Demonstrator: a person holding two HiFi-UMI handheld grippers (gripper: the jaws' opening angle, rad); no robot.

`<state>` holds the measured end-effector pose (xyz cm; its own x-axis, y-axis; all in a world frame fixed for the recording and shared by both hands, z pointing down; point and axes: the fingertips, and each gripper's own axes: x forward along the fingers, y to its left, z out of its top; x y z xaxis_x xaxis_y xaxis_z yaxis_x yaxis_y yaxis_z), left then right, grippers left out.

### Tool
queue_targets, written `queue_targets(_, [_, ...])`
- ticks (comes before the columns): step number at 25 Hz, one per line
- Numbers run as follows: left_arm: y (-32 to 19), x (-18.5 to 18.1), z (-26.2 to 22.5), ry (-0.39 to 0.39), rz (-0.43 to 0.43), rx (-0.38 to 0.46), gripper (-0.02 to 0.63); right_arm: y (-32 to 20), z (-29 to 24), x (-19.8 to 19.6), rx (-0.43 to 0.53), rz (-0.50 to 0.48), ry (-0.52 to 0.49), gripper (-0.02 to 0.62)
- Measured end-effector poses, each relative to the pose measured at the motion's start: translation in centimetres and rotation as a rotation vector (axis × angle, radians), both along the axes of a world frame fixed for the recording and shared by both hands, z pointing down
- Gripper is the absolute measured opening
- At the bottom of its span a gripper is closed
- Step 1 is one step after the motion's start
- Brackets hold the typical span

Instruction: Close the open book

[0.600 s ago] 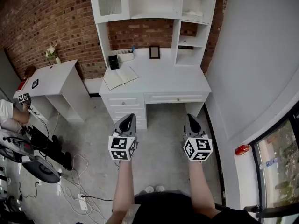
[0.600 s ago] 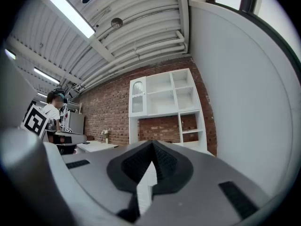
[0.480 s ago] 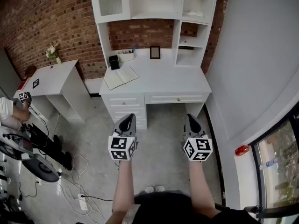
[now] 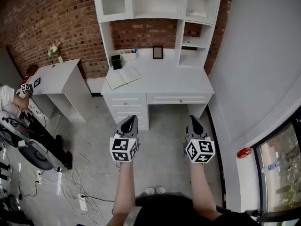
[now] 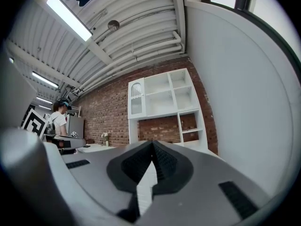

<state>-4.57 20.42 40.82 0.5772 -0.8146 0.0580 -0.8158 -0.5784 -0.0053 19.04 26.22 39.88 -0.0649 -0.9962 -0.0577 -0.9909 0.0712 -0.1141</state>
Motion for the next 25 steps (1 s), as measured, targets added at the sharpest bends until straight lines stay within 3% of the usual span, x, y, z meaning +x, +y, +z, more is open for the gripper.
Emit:
queue_targets(13, [1.2,-0.3,0.7,0.059,0.024,-0.004,0.012,0.0,1.2,-0.3,-0.013,-0.024,-0.025,-0.002])
queue_targets(20, [1.5,-1.9,1.2,0.074,-0.007,-0.015,0.175,-0.3,1.9,-1.1,-0.031,-0.048,-0.027,-0.002])
queue_targets(25, [1.4,-2.7,2.0,0.065,-0.042,-0.026,0.221,-0.9,2.4,-1.0,-0.042,-0.058,-0.034,-0.002])
